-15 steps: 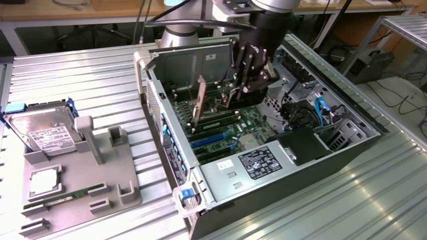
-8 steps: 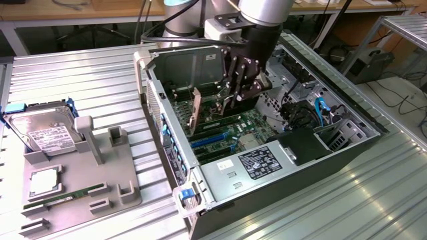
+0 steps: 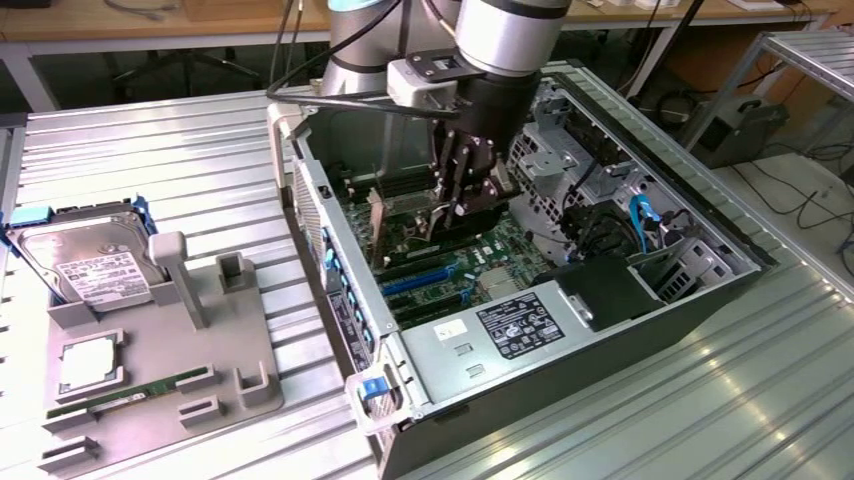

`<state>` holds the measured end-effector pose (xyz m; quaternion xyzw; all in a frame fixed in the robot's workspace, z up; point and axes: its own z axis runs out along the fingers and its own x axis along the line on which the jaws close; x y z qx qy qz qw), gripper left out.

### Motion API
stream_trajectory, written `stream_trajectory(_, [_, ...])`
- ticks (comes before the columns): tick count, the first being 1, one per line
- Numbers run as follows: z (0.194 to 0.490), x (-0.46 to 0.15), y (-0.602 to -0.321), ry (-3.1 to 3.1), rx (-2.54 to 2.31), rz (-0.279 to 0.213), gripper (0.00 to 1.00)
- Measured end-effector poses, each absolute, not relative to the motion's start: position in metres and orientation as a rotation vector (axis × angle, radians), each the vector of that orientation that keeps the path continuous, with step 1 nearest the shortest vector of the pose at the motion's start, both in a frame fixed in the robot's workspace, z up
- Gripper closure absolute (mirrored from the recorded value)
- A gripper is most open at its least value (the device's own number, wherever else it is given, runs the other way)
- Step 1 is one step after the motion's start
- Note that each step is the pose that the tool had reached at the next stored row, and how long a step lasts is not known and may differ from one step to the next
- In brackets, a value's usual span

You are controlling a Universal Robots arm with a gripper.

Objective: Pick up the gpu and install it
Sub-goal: 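Insert the gpu into the slot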

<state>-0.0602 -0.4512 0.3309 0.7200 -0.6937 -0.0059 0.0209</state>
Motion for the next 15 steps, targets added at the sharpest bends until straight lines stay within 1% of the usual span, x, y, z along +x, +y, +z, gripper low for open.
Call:
stream_trajectory(9, [0.316, -0.062, -0.451, -2.152, 2.232, -0.018, 0.74])
stream_trajectory(15, [0.314, -0.062, -0.451, -2.151, 2.232, -0.018, 0.74])
